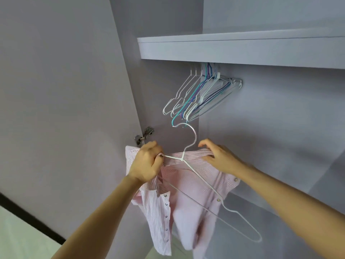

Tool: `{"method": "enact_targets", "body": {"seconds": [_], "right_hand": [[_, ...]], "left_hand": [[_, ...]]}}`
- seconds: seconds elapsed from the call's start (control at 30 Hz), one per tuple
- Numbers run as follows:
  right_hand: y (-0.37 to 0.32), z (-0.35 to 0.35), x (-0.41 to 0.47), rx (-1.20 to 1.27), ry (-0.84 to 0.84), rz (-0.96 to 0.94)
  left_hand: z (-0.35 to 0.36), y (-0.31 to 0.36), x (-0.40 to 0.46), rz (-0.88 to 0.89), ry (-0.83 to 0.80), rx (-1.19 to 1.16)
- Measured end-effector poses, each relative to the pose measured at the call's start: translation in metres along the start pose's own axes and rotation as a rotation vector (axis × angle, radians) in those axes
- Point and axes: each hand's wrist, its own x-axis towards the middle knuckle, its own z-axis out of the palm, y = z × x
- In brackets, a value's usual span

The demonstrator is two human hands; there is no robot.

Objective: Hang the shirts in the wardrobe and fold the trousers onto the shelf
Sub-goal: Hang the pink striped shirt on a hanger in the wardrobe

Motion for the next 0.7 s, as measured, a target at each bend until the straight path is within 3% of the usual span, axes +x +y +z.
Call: {"method": "enact_targets", "body": {"seconds": [0.13, 0.2, 0.37, 0.43, 0.57, 0.7], "right_hand": [[0.019, -0.017, 0.003, -0.499, -0.219, -0.01], [0.032, -0.02, 0.001, -0.604, -0.209, 0.058], [0.066, -0.023, -0.019, -0.122, -0.115, 0.381], [0.071, -0.023, -0.026, -0.187, -0.102, 0.372], [0.079, -0.029, -0.027, -0.558, -0.042, 0.263], [0.084, -0.031, -0.025, -0.53, -0.025, 0.408]], "left_hand": [[0.002, 0.008, 0.009, 0.12, -0.121, 0.219], [0.005, 0.01, 0.015, 0.125, -0.156, 0.287], [0.01, 0.009, 0.019, 0.171, -0.14, 0.351], [0.014, 0.011, 0.018, 0.177, -0.154, 0.373], [0.017, 0.014, 0.02, 0.226, -0.143, 0.472], [0.015, 0.02, 0.026, 0.2, -0.099, 0.593]]}}
